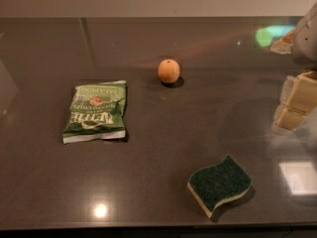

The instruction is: Move orange near sponge

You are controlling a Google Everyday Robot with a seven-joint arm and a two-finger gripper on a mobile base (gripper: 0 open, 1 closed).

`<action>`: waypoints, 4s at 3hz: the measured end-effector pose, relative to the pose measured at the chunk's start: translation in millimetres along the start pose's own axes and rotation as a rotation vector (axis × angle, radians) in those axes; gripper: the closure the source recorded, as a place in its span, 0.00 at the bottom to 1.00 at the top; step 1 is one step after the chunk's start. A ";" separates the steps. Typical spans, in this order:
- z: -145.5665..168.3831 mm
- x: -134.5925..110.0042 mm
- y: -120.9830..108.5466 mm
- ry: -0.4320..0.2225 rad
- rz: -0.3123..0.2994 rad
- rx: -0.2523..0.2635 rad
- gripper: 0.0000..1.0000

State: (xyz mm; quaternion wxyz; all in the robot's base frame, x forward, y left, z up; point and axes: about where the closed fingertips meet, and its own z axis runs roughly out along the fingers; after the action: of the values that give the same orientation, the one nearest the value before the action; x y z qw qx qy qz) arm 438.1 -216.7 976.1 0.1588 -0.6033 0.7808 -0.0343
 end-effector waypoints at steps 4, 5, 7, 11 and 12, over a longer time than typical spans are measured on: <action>36.2 -28.1 -79.1 -0.070 0.024 0.035 0.00; 65.0 -43.1 -113.2 -0.094 0.044 0.021 0.00; 134.6 -93.5 -160.2 -0.151 0.075 -0.043 0.00; 205.0 -197.2 -140.4 -0.360 0.061 -0.191 0.00; 211.6 -201.1 -138.6 -0.348 0.048 -0.194 0.16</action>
Offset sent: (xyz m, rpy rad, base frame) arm 0.0441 0.0009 0.0006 0.0440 -0.0384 -0.0106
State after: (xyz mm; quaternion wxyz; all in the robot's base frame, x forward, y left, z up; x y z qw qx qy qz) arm 673.0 -33.2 851.2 0.2333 -0.5940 0.7552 0.1498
